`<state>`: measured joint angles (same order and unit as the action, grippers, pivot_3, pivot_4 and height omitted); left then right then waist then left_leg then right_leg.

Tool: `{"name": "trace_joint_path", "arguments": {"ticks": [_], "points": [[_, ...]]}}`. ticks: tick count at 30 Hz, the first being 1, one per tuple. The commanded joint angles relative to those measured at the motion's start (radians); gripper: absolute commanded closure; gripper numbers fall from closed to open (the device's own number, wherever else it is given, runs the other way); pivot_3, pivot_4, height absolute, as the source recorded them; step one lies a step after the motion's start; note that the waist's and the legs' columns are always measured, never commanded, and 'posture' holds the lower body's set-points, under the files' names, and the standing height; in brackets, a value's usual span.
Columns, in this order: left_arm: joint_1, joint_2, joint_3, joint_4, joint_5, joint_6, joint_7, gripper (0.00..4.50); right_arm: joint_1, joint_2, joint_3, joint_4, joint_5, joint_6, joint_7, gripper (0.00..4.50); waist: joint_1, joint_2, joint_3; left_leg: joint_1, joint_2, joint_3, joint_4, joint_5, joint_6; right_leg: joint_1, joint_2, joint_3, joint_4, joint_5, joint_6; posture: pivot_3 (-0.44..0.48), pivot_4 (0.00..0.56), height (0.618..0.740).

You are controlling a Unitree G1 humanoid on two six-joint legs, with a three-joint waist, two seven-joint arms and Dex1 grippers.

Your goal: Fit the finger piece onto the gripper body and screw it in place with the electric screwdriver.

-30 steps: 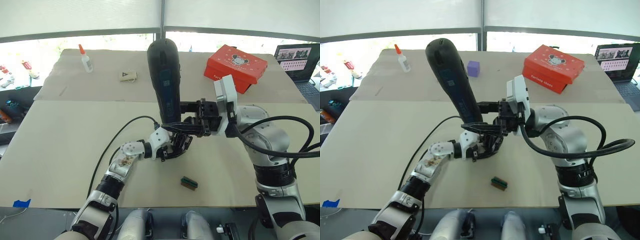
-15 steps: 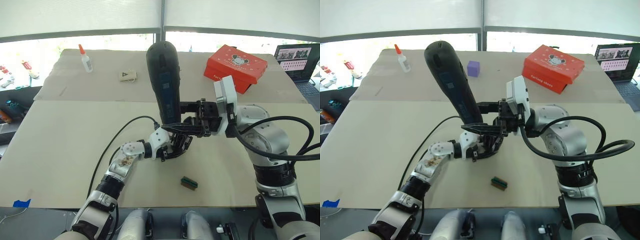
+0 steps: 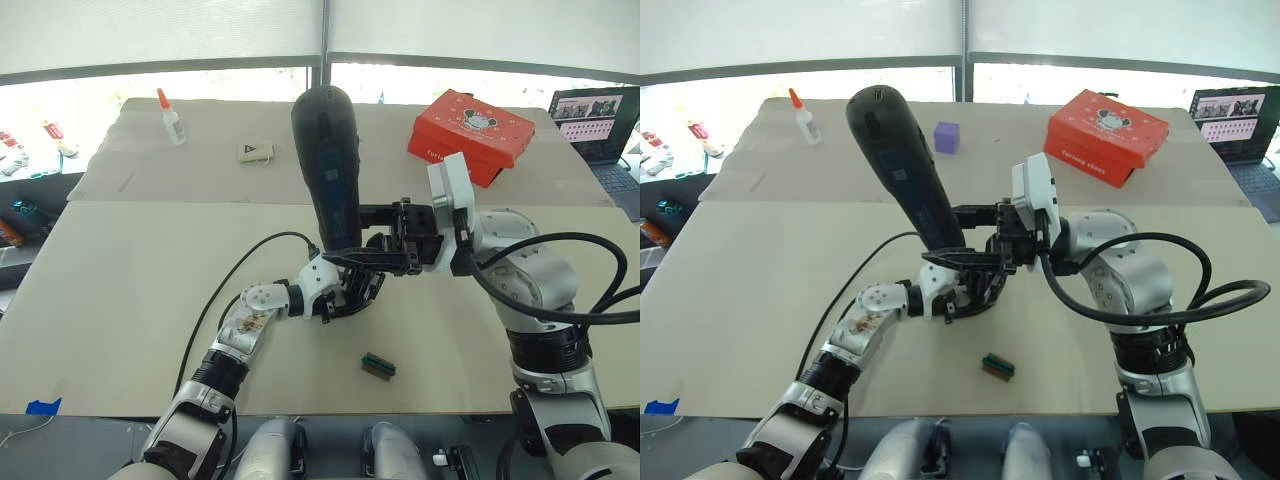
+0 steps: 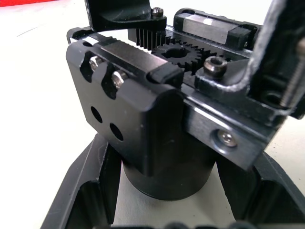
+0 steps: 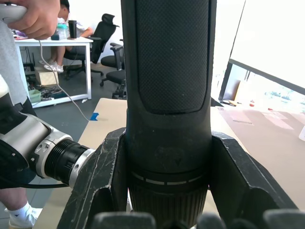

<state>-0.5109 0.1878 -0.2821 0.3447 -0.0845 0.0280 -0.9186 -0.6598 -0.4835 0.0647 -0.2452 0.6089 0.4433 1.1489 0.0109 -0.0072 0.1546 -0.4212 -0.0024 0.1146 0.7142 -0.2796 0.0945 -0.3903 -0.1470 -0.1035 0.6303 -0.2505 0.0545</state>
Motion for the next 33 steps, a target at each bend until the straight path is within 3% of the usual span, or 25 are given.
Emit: {"name": "trace_joint_path", "arguments": {"ticks": [1, 33], "points": [[-0.004, -0.005, 0.010, -0.043, -0.022, -0.001, -0.004, 2.17, -0.012, 0.004, -0.018, -0.026, 0.010, -0.044, 0.005, 2.56, 0.000, 0.000, 0.000, 0.000, 0.000, 0.000, 0.000, 0.000, 0.000, 0.000, 0.000, 0.000, 0.000, 0.000, 0.000, 0.000, 0.150, 0.740], [-0.019, -0.010, 0.012, -0.023, -0.019, -0.009, -0.001, 2.17, -0.025, -0.013, -0.012, -0.014, -0.002, -0.063, 0.047, 2.56, 0.000, 0.000, 0.000, 0.000, 0.000, 0.000, 0.000, 0.000, 0.000, 0.000, 0.000, 0.000, 0.000, 0.000, 0.000, 0.000, 0.150, 0.740]]}}
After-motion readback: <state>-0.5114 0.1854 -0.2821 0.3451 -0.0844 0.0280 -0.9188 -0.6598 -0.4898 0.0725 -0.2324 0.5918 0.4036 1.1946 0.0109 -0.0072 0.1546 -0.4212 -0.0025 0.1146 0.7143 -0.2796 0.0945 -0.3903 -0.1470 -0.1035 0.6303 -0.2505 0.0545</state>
